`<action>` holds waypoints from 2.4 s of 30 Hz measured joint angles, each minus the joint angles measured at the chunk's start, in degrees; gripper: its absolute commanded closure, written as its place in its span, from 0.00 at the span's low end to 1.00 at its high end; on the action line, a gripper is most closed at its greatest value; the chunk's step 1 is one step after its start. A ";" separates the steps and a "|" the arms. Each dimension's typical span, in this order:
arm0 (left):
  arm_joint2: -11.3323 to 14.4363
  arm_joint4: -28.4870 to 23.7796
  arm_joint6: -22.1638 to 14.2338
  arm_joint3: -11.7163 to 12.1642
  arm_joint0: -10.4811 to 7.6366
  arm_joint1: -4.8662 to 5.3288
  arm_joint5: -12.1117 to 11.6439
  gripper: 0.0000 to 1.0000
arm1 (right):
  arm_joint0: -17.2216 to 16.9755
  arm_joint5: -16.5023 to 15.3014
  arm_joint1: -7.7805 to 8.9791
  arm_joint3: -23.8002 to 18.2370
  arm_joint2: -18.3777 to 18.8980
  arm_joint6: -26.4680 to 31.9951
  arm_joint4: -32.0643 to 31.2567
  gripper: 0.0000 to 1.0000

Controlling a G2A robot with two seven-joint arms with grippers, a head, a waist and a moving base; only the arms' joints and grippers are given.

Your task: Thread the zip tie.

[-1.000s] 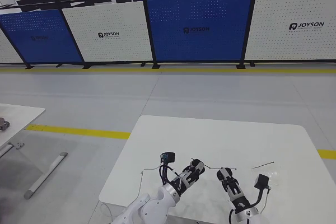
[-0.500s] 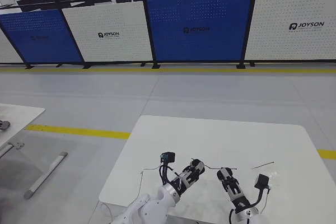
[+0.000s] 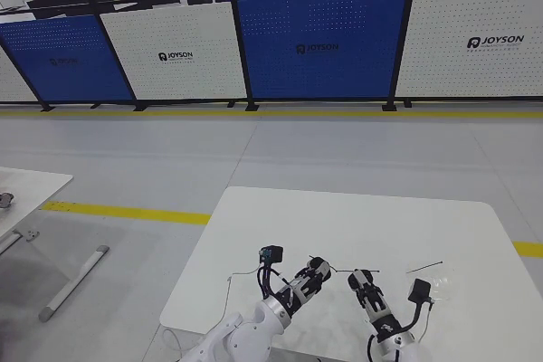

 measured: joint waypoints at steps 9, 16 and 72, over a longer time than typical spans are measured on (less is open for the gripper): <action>0.00 0.00 0.00 0.00 0.00 0.00 0.00 1.00 | -0.24 -0.37 -0.11 -0.08 0.17 1.47 0.49 1.00; 0.00 0.00 0.00 0.00 0.00 0.00 0.00 1.00 | -1.09 -1.18 -0.05 -0.56 1.15 1.78 1.05 1.00; 0.16 -0.97 -0.57 -0.23 0.46 0.01 -1.07 0.89 | -0.81 -0.05 -0.85 -1.65 0.80 2.17 1.91 1.00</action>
